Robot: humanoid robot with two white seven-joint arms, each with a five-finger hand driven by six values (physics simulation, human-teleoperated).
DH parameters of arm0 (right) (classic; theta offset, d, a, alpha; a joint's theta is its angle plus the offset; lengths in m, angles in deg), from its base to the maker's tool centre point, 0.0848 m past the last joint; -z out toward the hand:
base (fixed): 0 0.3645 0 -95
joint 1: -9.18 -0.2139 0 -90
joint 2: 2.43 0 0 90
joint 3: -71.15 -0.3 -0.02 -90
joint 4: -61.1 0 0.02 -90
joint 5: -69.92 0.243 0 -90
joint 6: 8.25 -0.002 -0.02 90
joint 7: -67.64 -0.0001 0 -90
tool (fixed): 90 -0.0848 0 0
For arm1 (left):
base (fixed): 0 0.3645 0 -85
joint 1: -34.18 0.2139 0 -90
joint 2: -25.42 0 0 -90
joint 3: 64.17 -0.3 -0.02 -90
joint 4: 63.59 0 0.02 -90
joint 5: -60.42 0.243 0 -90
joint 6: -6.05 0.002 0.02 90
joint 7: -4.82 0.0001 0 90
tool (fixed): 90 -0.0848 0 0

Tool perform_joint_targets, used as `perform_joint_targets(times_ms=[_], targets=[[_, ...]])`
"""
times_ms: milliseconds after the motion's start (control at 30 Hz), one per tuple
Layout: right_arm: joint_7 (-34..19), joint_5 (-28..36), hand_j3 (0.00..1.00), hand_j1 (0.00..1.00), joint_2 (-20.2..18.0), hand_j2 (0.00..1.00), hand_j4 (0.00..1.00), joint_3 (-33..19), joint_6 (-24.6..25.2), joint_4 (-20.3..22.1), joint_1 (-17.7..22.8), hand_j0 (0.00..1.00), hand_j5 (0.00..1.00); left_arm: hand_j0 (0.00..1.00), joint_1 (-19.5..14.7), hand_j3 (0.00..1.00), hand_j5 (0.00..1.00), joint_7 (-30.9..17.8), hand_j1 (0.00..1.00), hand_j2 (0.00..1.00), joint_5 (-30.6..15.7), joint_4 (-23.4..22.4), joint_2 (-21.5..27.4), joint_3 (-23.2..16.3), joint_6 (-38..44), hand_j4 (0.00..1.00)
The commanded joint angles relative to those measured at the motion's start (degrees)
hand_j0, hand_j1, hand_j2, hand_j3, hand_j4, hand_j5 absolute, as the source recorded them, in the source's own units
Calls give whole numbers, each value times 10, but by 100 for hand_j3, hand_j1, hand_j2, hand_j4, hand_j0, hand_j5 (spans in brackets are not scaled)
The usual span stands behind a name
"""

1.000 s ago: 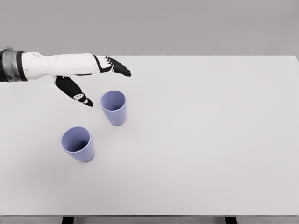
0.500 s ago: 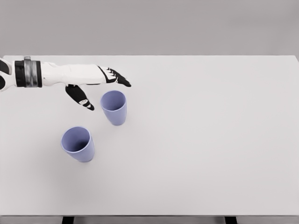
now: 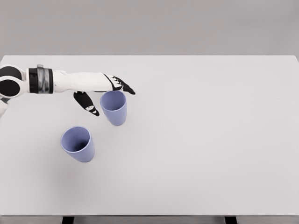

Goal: Place the right cup on the left cup with left arm

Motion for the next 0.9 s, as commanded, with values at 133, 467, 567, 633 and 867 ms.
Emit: perform_joint_targets(times_ms=[133, 467, 567, 633, 867], targets=[[0, -1, 100, 100, 0, 100, 100, 0, 0, 0, -1, 100, 100, 100, 1, 100, 100, 0, 100, 100, 10, -4, -17, 1, 2, 100], [0, -1, 100, 100, 0, 100, 100, 0, 0, 0, -1, 100, 100, 100, 10, 100, 100, 0, 100, 100, 18, -6, -18, 2, 2, 100], [0, -1, 100, 100, 0, 100, 100, 0, 0, 0, -1, 100, 100, 83, 13, 83, 83, 0, 83, 83, 17, -10, -18, 2, 2, 83], [0, -1, 100, 100, 0, 100, 100, 0, 0, 0, 0, 100, 100, 79, 14, 79, 79, 0, 79, 79, 17, -13, -18, 2, 2, 79], [0, -1, 100, 100, 0, 100, 100, 0, 0, 0, -1, 100, 100, 70, 14, 70, 70, 0, 70, 70, 11, -13, -13, 2, 2, 70]])
